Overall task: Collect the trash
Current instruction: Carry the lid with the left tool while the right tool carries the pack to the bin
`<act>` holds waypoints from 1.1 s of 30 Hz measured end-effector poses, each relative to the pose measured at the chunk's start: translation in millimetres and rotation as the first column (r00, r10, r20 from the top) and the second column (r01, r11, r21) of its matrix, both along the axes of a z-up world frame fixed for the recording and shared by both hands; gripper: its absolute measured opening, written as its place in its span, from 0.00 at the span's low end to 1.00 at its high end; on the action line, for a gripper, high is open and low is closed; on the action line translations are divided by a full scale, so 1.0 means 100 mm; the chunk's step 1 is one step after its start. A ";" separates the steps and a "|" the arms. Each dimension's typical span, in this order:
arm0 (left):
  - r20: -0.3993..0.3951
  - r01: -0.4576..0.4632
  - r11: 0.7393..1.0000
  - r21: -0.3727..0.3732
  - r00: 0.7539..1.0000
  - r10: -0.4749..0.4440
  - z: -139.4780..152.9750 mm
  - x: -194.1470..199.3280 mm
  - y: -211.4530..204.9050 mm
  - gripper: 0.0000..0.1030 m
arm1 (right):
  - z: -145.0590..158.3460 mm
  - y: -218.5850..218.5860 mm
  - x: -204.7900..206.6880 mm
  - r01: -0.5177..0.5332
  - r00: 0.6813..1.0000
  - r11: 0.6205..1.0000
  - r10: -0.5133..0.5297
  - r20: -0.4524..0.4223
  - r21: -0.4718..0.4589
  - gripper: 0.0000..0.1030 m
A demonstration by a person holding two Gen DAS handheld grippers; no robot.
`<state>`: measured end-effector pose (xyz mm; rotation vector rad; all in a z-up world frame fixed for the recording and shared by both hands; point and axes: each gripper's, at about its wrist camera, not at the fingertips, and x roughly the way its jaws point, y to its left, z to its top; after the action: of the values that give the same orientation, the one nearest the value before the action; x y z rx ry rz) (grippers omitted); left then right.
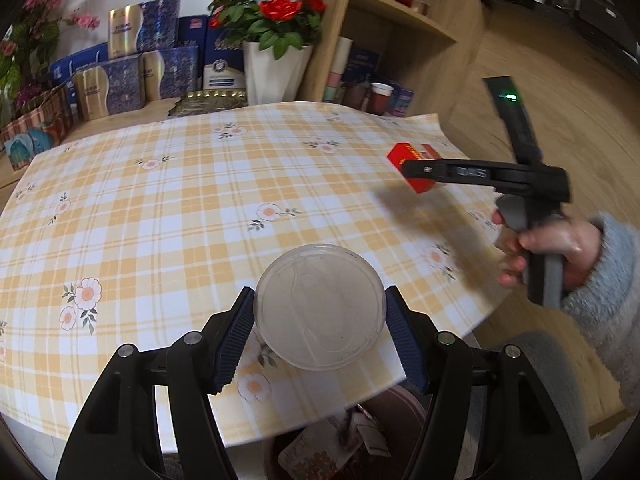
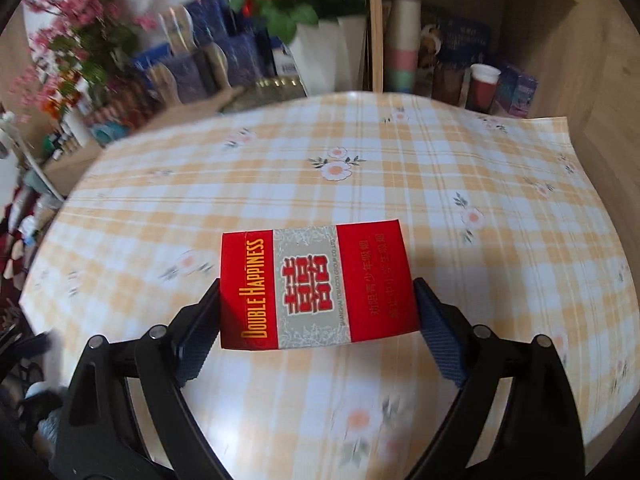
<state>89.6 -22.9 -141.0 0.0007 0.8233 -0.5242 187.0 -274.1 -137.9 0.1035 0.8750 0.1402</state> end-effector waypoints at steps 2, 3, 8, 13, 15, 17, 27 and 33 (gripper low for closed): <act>-0.008 0.028 1.000 -0.005 1.000 -0.028 0.00 -0.15 -0.01 0.62 | 0.09 -0.04 -0.33 0.002 0.999 0.999 -0.003 0.036 0.038 0.86; -0.019 0.043 0.999 -0.008 0.999 -0.043 -0.01 -0.20 -0.02 0.62 | 0.11 -0.05 -0.43 0.004 0.999 0.999 -0.006 0.043 0.047 0.86; -0.114 0.167 0.985 0.038 0.980 -0.162 -0.33 -0.62 -0.14 0.62 | 0.17 -0.07 -1.08 0.011 0.995 0.997 -0.018 0.094 0.077 0.86; -0.210 0.219 0.970 0.101 0.958 -0.194 -0.78 -0.85 -0.26 0.62 | 0.07 -0.12 -1.48 0.026 0.996 0.991 -0.036 0.080 0.128 0.86; -0.234 0.220 0.968 0.120 0.954 -0.188 -0.91 -0.87 -0.26 0.62 | 0.03 -0.13 -1.59 0.031 0.997 0.989 -0.041 0.066 0.142 0.86; -0.238 0.208 0.970 0.129 0.956 -0.173 -1.00 -0.87 -0.26 0.64 | 0.01 -0.13 -1.68 0.029 0.997 0.989 -0.038 0.059 0.147 0.86; -0.139 -0.043 0.989 0.144 0.988 0.063 -0.66 -0.87 0.15 0.87 | -0.23 0.01 -2.02 0.002 0.999 0.987 0.007 -0.052 0.163 0.86; -0.053 -0.199 0.975 0.104 0.977 0.205 -0.33 -0.89 0.54 0.88 | -0.42 0.40 -2.08 -0.144 0.972 0.984 0.160 -0.172 0.104 0.86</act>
<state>0.3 30.9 -174.3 -0.0095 0.8997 -0.2927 -20.6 -234.0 -179.9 0.1355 1.0569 0.3185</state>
